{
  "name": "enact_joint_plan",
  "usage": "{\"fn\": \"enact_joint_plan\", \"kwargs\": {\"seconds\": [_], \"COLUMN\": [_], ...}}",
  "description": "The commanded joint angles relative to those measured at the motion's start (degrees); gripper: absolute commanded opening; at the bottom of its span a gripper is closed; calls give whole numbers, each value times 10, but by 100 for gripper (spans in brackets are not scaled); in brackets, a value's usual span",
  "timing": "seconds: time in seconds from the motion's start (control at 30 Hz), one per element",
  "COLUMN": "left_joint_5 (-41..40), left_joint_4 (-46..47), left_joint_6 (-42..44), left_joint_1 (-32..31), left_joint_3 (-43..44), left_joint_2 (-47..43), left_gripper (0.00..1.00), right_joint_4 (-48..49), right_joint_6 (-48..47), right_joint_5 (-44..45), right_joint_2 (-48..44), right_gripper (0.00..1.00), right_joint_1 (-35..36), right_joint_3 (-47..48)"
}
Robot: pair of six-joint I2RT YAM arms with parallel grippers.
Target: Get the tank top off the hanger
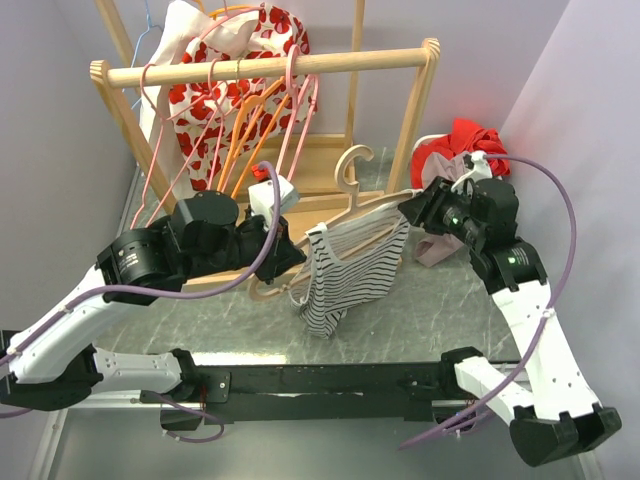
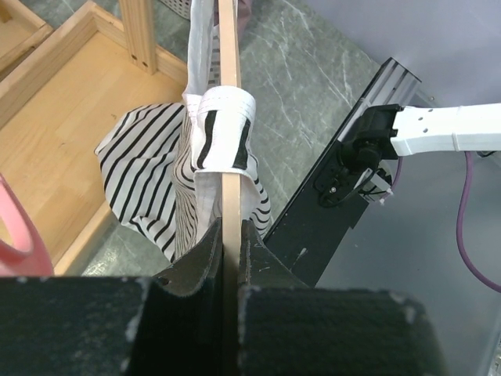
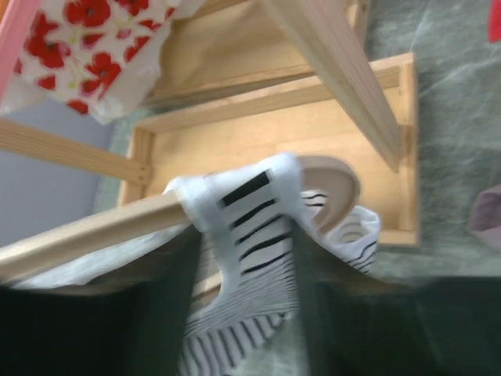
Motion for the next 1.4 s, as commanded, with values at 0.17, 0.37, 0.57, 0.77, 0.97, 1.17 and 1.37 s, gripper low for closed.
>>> {"fn": "enact_joint_plan", "kwargs": {"seconds": [0.17, 0.37, 0.57, 0.77, 0.97, 1.17, 1.37], "left_joint_5": [14, 14, -7, -21, -24, -17, -12], "left_joint_4": [50, 16, -1, 7, 34, 68, 132], "left_joint_6": [2, 9, 1, -3, 0, 0, -4], "left_joint_1": [-1, 0, -1, 0, -1, 0, 0], "left_joint_3": [30, 33, 21, 5, 12, -14, -48], "left_joint_2": [-17, -19, -50, -76, -92, -87, -57], "left_gripper": [1, 1, 1, 1, 1, 1, 1], "right_joint_4": [28, 21, -4, -50, -60, -37, -69], "right_joint_6": [-9, -10, -9, 9, 21, -11, -19], "right_joint_5": [112, 200, 223, 229, 182, 43, 11], "right_joint_2": [-5, -18, 5, 39, 48, 32, 3], "right_gripper": [0, 0, 0, 0, 0, 0, 25], "right_joint_1": [6, 3, -32, -54, -58, -44, 72], "right_joint_3": [21, 31, 72, 84, 22, -27, -16]}}
